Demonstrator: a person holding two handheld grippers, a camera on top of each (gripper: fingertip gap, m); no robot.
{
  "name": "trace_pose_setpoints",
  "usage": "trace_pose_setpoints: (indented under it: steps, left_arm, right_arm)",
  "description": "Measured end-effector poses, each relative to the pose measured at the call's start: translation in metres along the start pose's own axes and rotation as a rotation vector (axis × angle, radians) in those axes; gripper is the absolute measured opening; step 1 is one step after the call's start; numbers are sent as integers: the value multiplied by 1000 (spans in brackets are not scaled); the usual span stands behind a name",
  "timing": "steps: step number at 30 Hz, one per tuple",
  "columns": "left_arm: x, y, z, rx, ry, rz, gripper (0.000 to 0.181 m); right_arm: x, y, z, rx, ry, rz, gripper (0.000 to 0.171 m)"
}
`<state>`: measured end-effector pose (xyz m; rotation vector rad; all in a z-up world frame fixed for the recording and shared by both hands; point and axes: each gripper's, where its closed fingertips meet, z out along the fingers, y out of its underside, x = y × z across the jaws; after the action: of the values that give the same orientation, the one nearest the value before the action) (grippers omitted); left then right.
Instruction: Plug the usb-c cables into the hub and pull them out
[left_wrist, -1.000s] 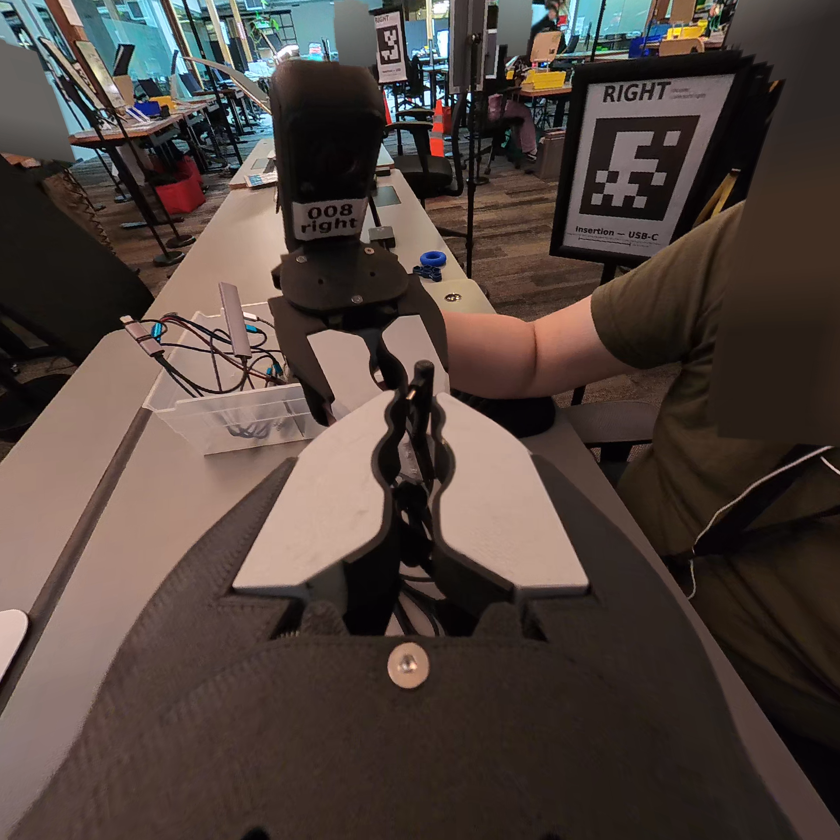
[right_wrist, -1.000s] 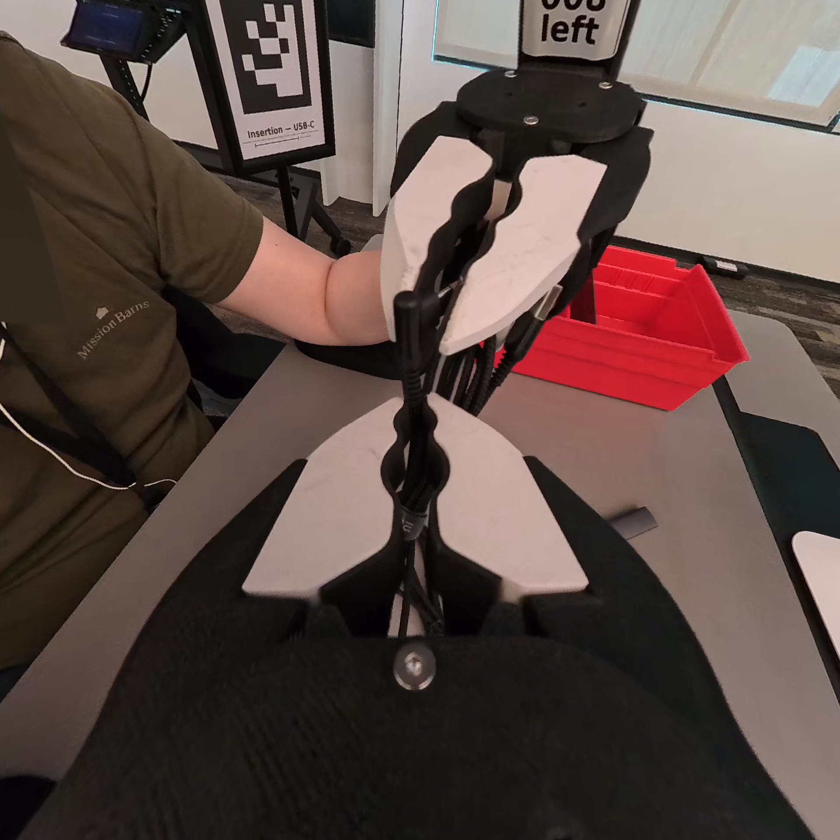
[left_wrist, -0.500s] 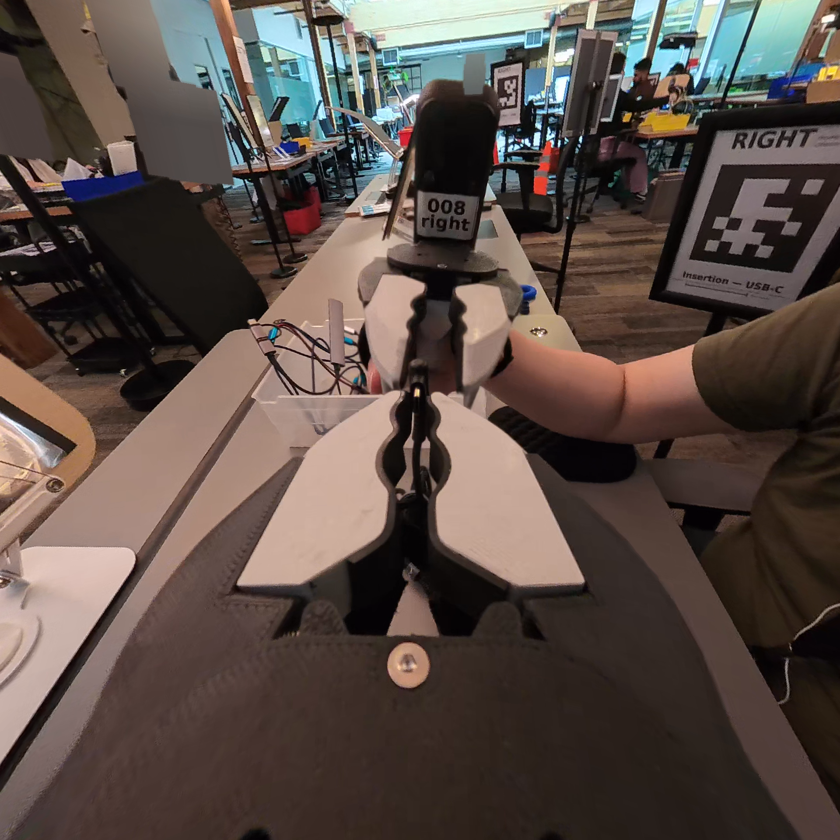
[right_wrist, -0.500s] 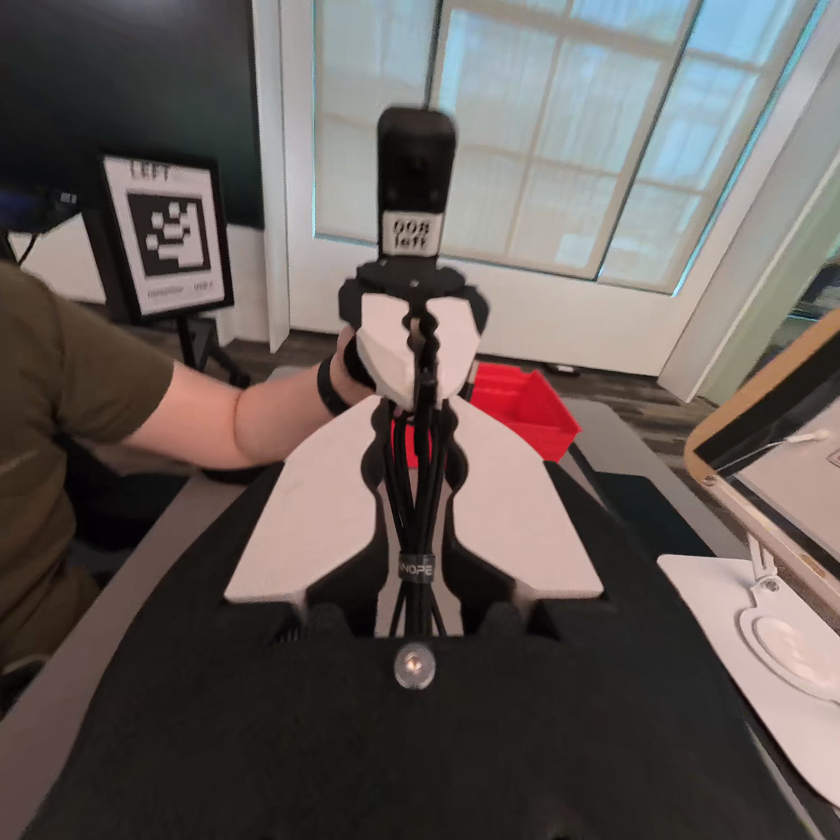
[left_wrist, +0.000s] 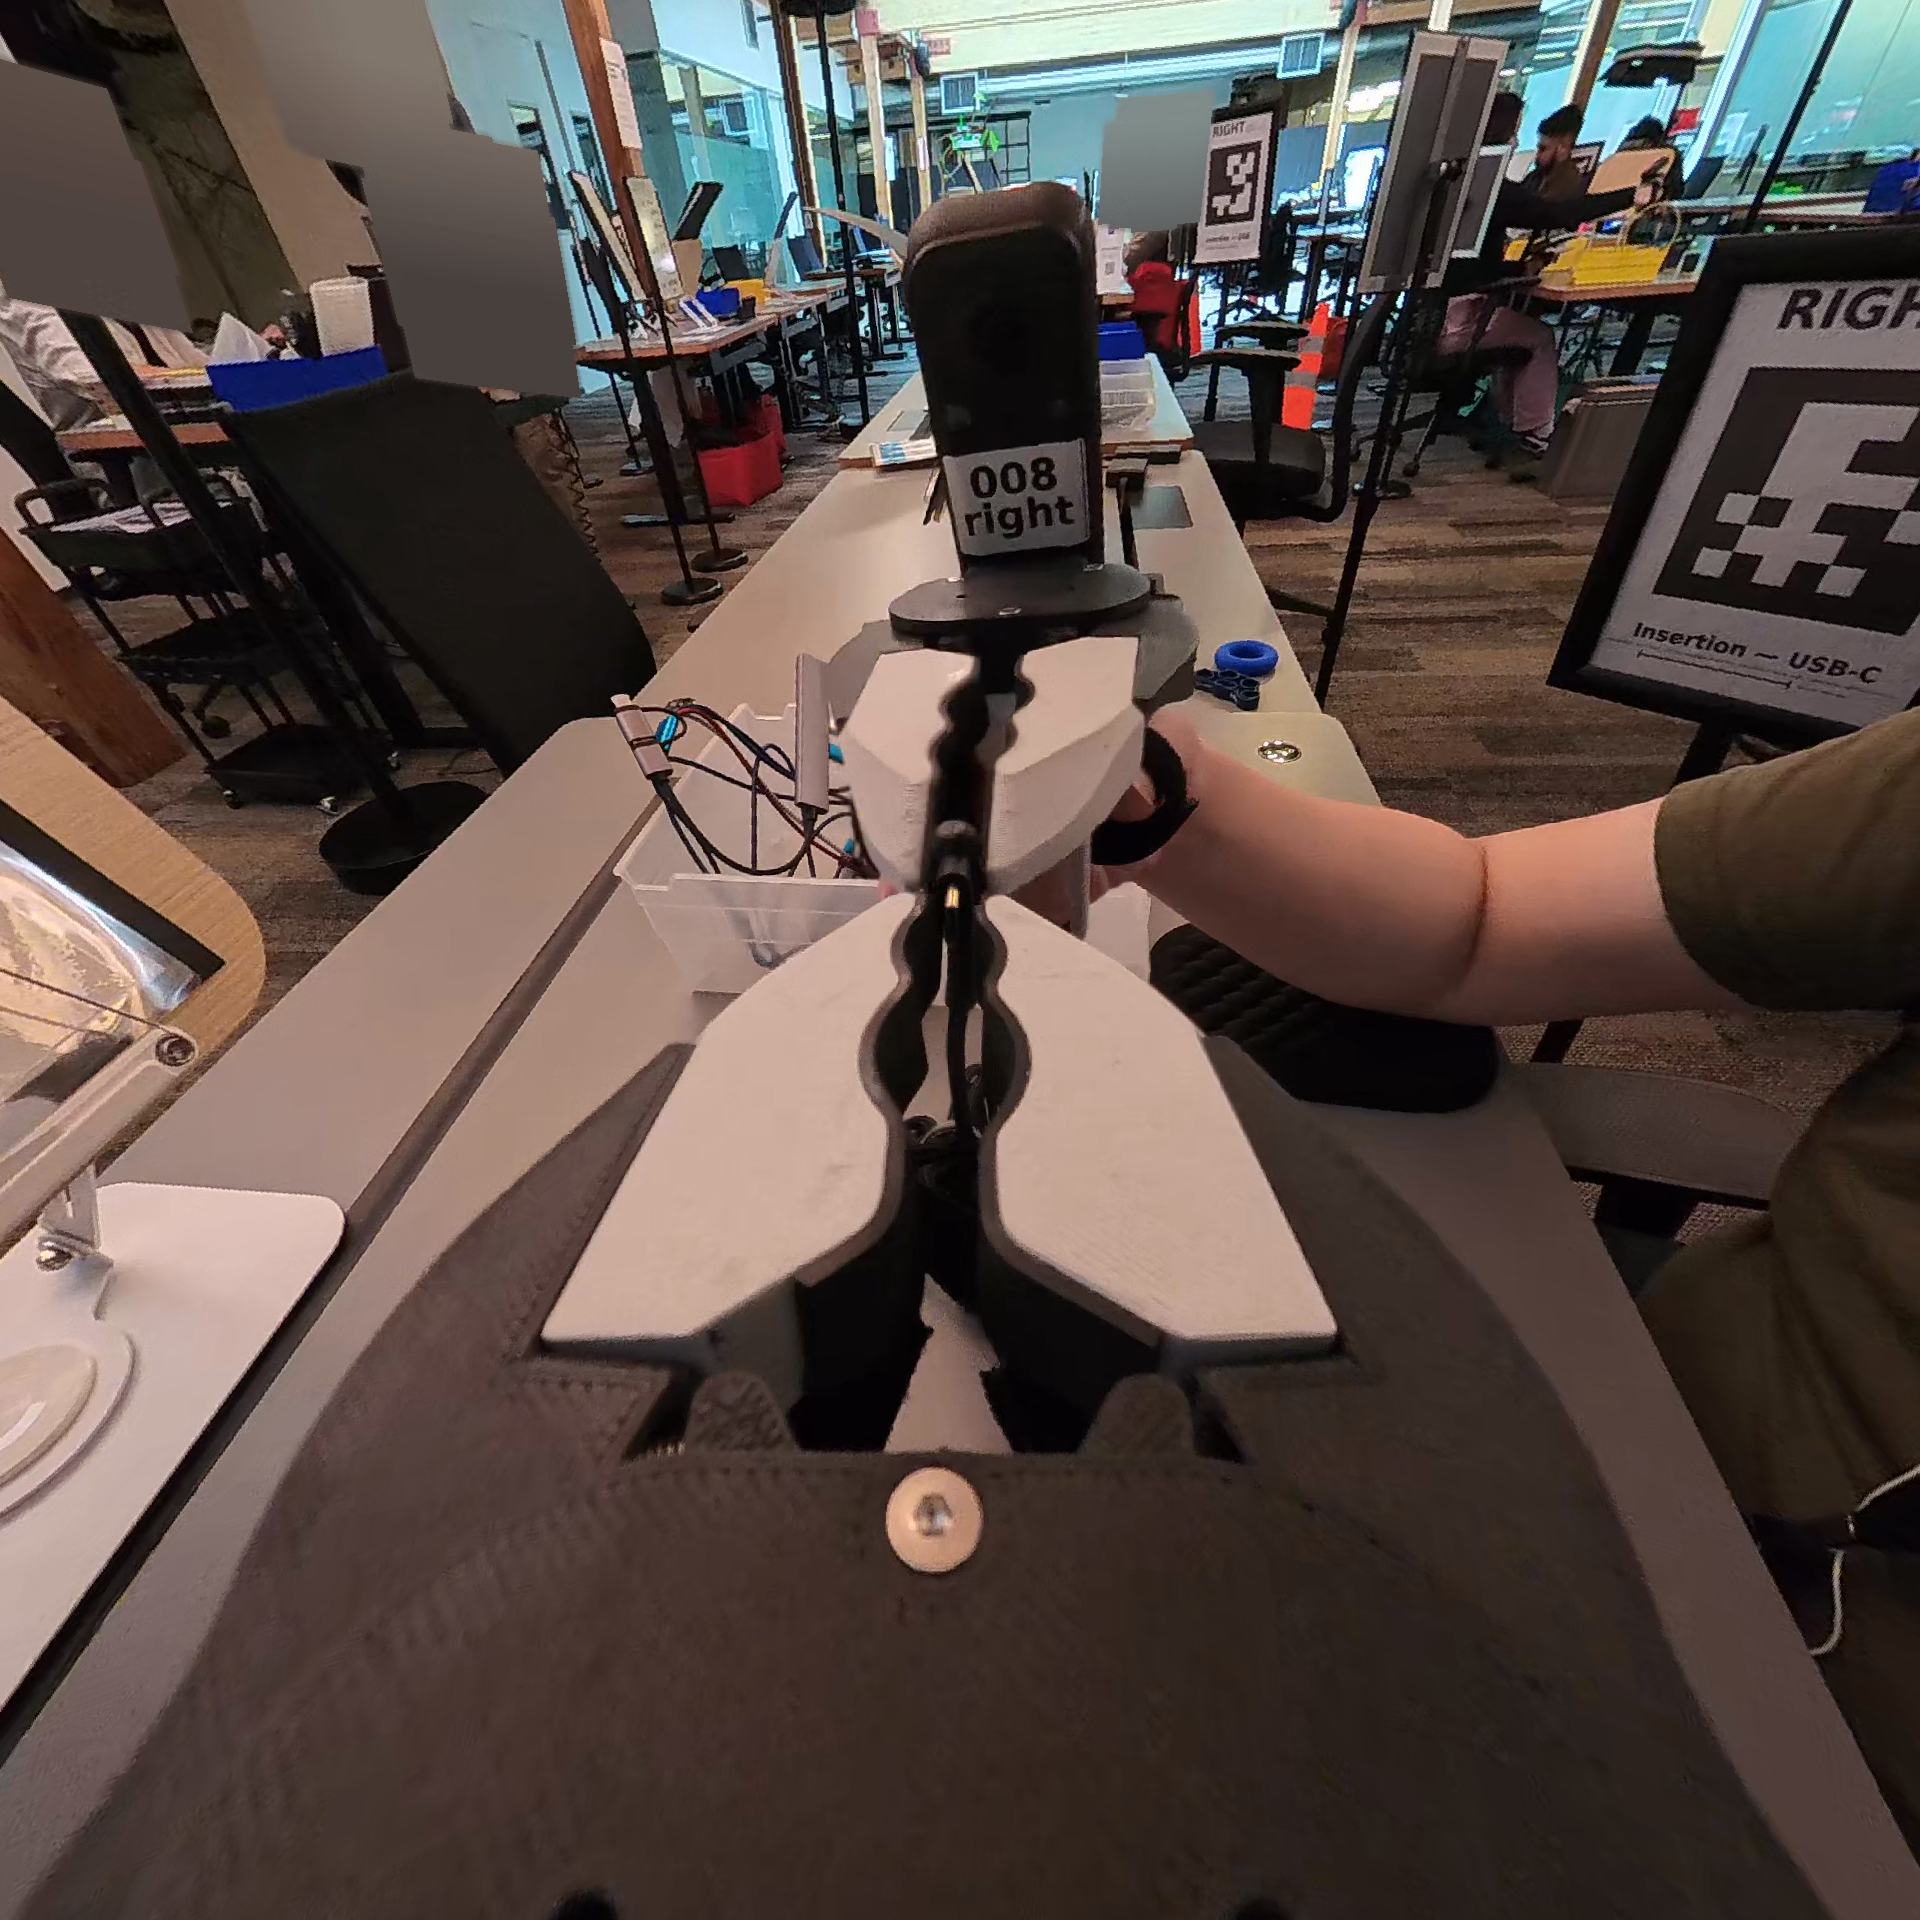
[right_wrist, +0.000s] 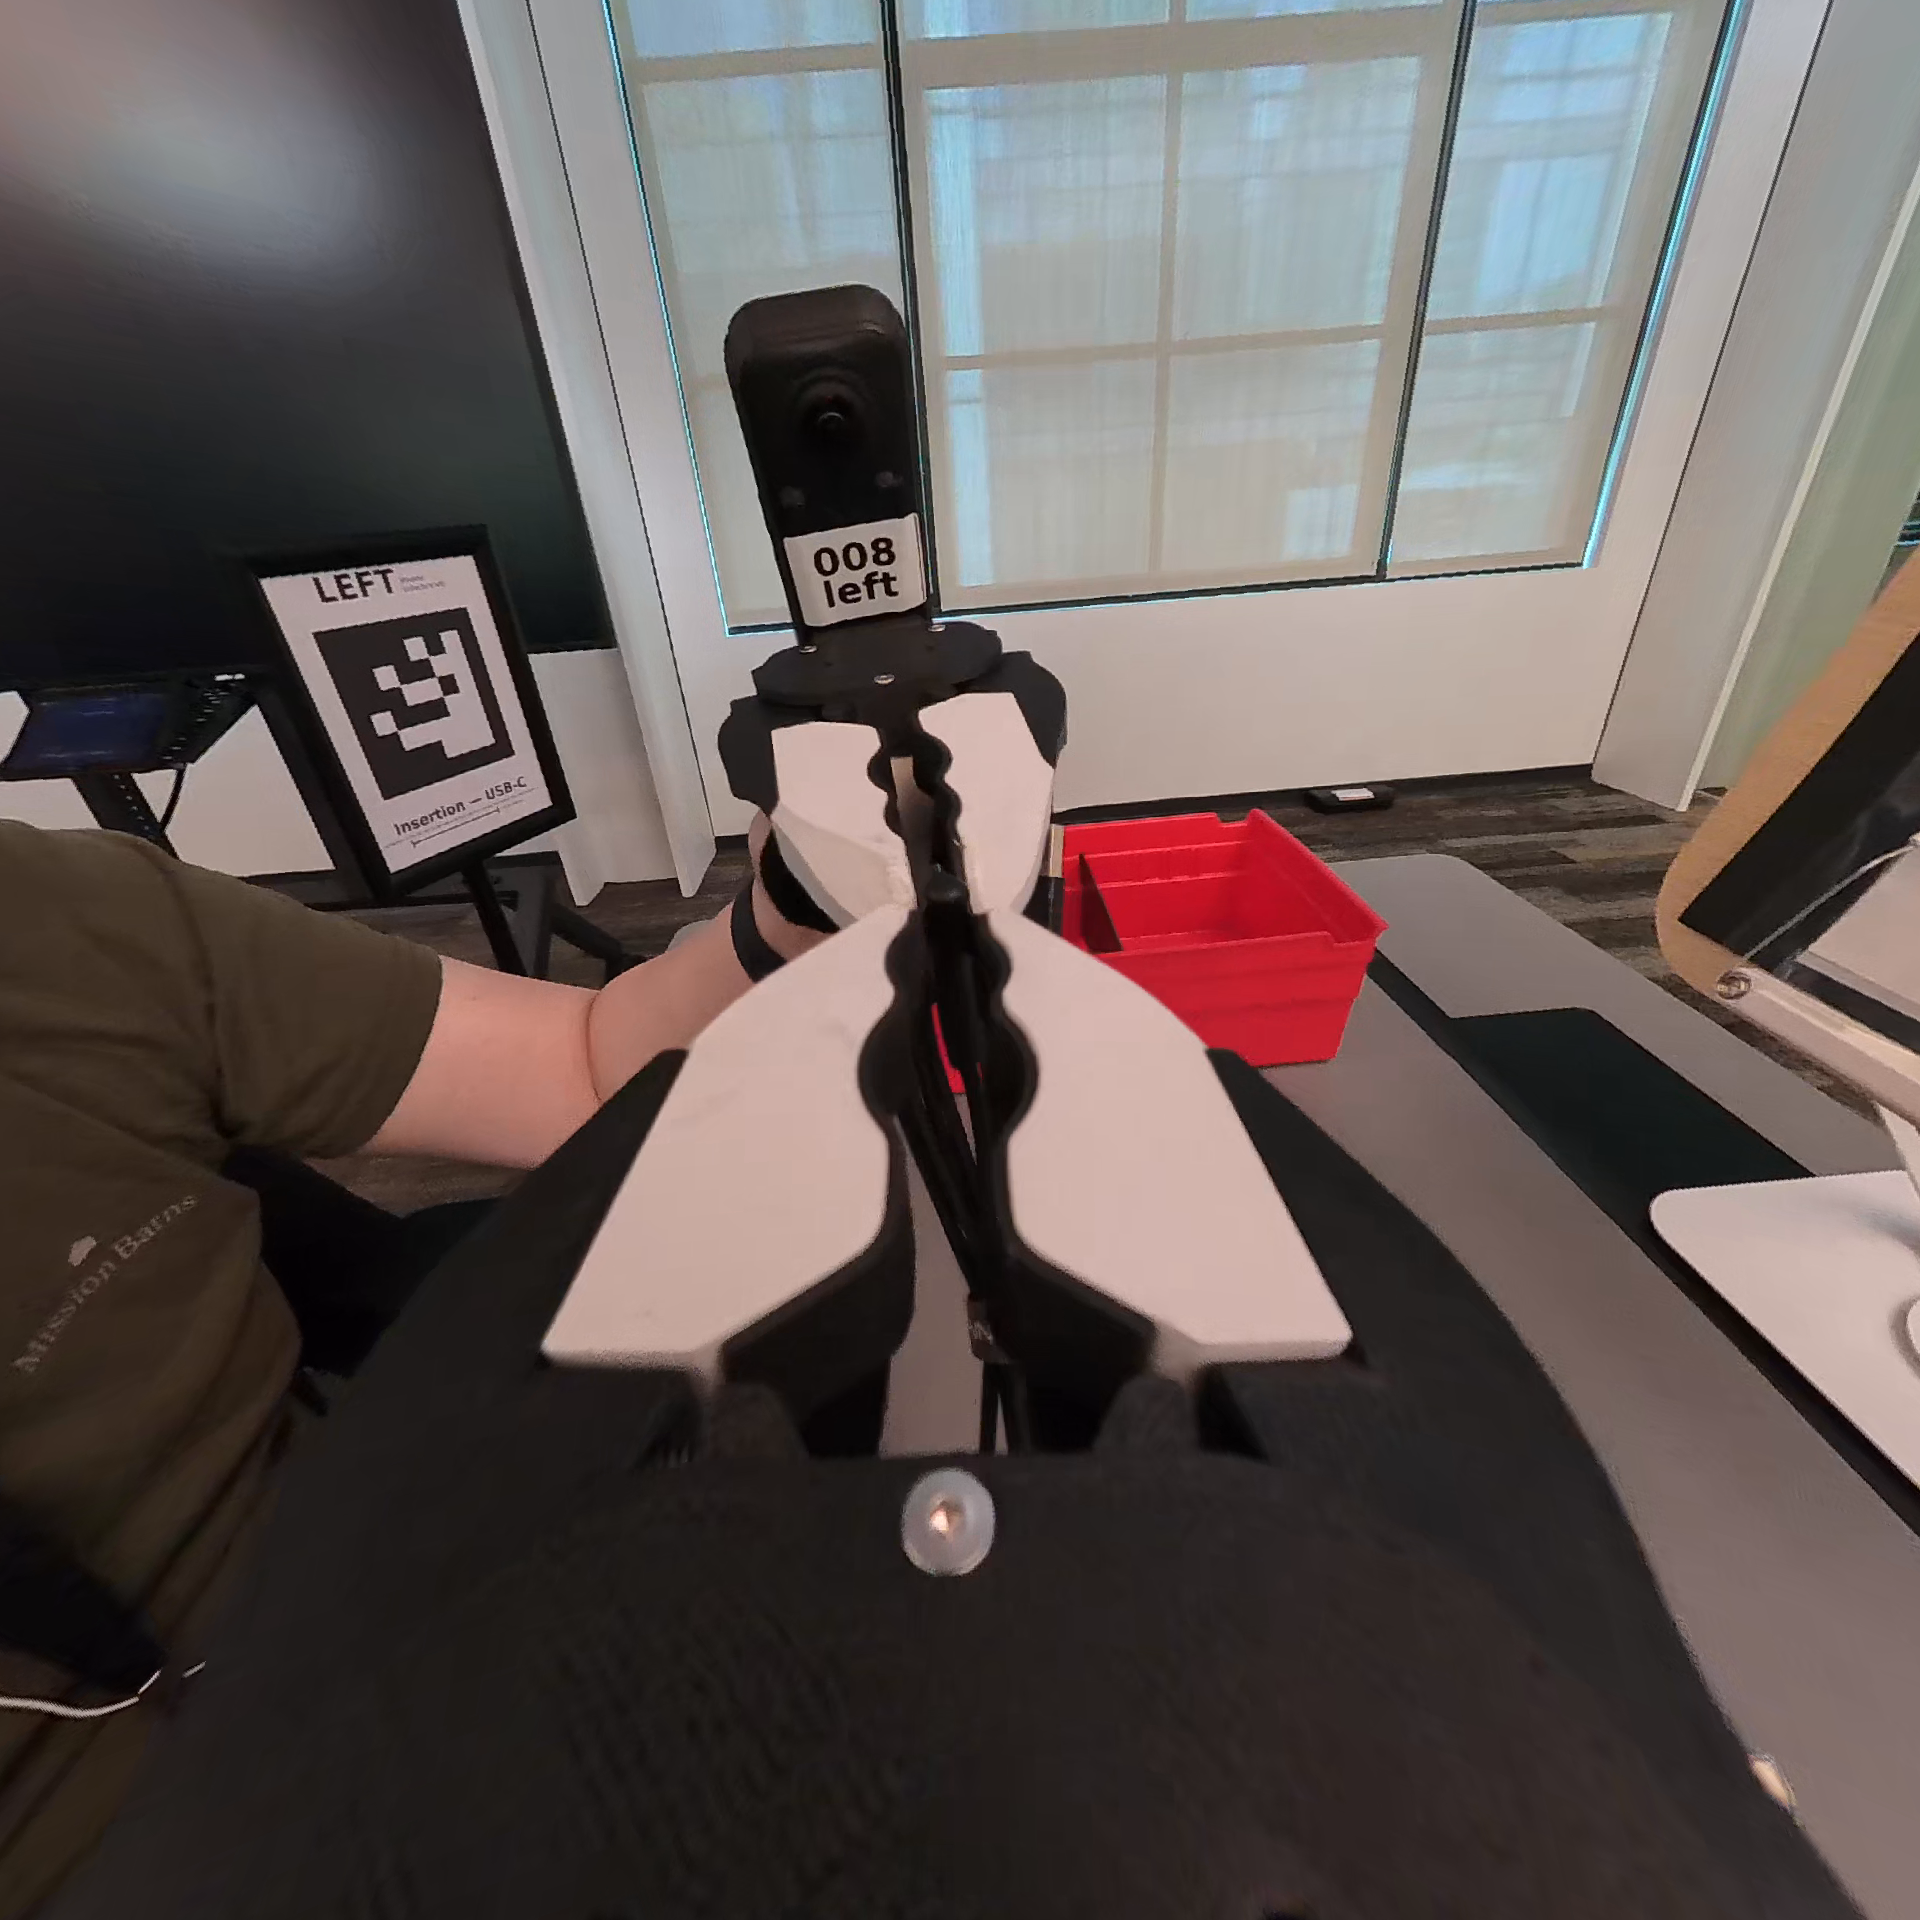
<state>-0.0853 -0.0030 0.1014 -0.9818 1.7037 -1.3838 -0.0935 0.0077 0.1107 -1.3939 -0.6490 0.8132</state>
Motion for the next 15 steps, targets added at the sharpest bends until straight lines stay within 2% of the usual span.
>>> trace_pose_setpoints:
  steps: [7, 11, 14, 15]
  left_arm:
    - [0, 7, -6, -63, 5, -15, 9]
    - [-2, -2, -12, 2, 25, -72, 9]
    - [-3, 2, -8, -9, 42, -97, 10]
    - [-3, 3, -7, -12, 42, -92, 6]
  right_arm:
    - [2, 3, -1, -34, 13, -17, 8]
    - [2, 3, -2, -36, 4, -10, 8]
    - [1, 5, -1, -45, 1, -15, 8]
    - [1, 6, -1, -48, 0, -19, 8]
